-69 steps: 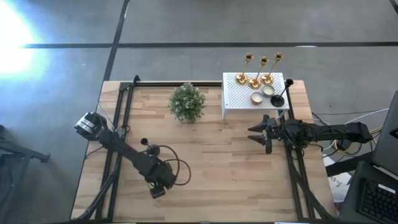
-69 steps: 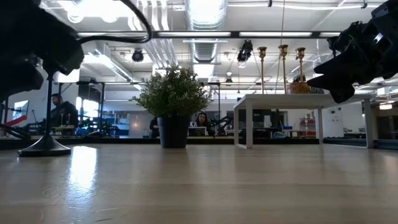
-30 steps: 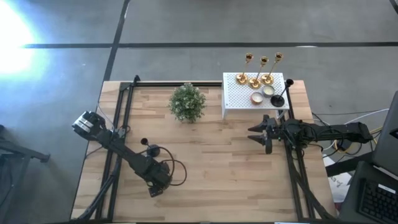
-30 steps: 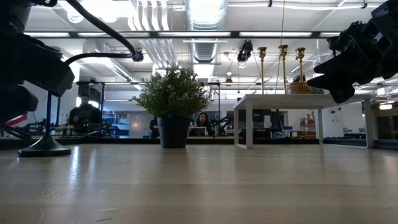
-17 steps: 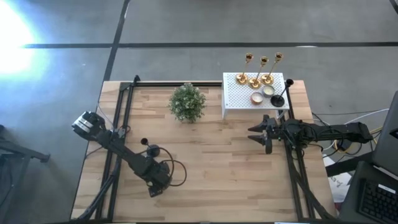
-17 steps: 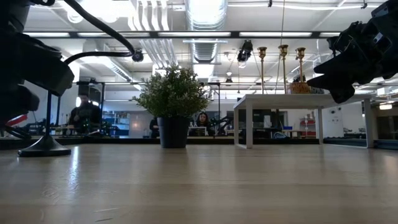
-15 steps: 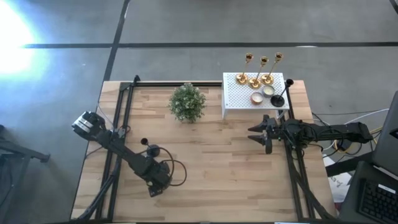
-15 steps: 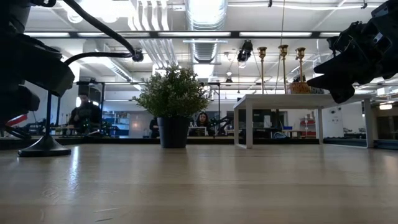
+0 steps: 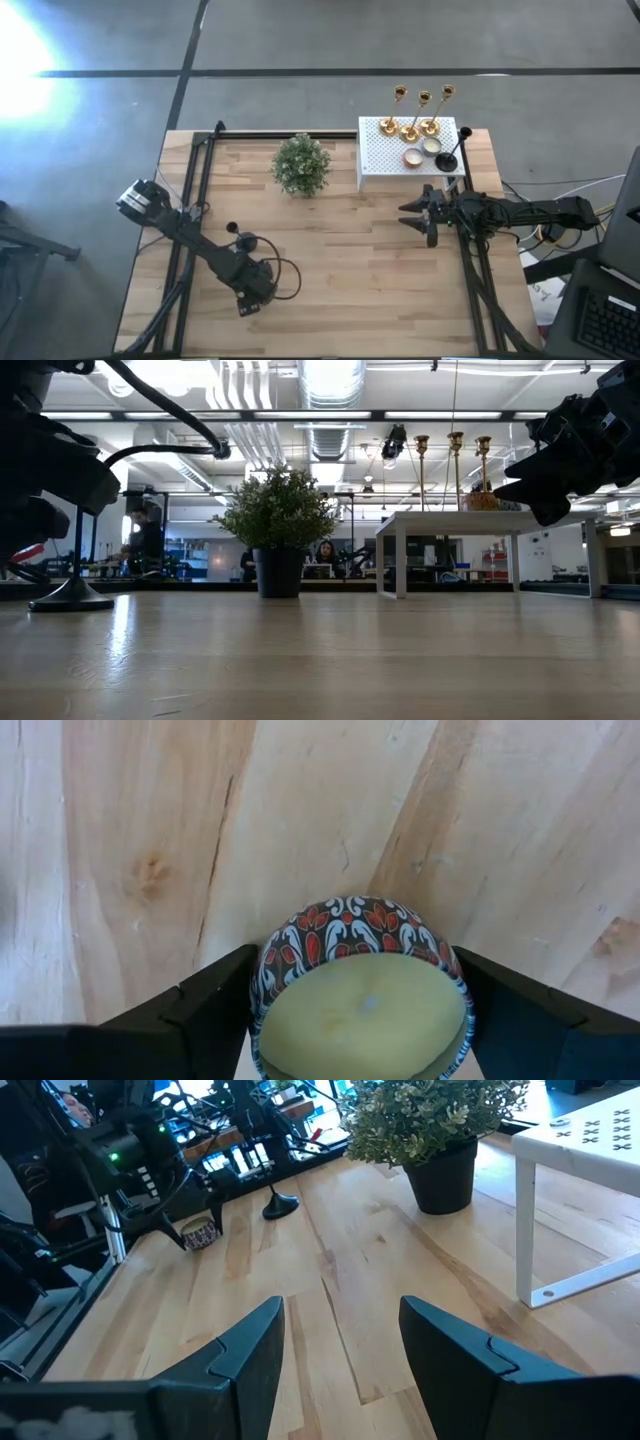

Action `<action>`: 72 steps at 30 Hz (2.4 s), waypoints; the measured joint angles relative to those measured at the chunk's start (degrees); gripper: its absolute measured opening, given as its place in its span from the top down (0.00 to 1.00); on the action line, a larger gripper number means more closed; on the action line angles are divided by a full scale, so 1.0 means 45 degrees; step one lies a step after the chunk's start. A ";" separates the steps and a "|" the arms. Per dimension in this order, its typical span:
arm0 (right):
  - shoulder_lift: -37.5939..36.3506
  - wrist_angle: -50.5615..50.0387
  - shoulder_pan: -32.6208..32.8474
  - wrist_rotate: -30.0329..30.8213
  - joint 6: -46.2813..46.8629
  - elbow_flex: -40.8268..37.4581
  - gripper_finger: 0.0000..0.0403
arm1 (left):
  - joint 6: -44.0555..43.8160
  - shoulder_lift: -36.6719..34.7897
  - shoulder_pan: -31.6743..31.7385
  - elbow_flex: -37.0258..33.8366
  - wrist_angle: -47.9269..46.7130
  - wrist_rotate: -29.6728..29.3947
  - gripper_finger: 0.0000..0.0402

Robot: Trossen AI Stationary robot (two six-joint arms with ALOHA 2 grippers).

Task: Pick & Place candle stick holders
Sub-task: Put the red scented candle on the shelf

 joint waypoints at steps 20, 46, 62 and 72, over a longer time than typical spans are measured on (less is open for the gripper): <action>0.0000 -0.0029 0.0000 -0.0015 -0.0053 0.0000 0.52 | 0.6976 0.1253 0.5351 0.2379 0.1449 0.0032 0.25; 0.0005 -0.0039 0.0000 -0.0010 -0.0097 0.0000 0.52 | 1.3267 0.7613 0.8191 1.1917 -0.0884 -0.0677 0.25; 0.0005 0.0005 0.0000 -0.0010 -0.0096 0.0000 0.52 | 1.4361 0.7674 0.8291 1.1917 -0.0075 -0.0667 0.19; 0.0005 0.0000 0.0000 -0.0010 -0.0096 0.0000 0.52 | 1.4194 0.7674 0.8149 1.2047 0.0476 -0.1517 0.07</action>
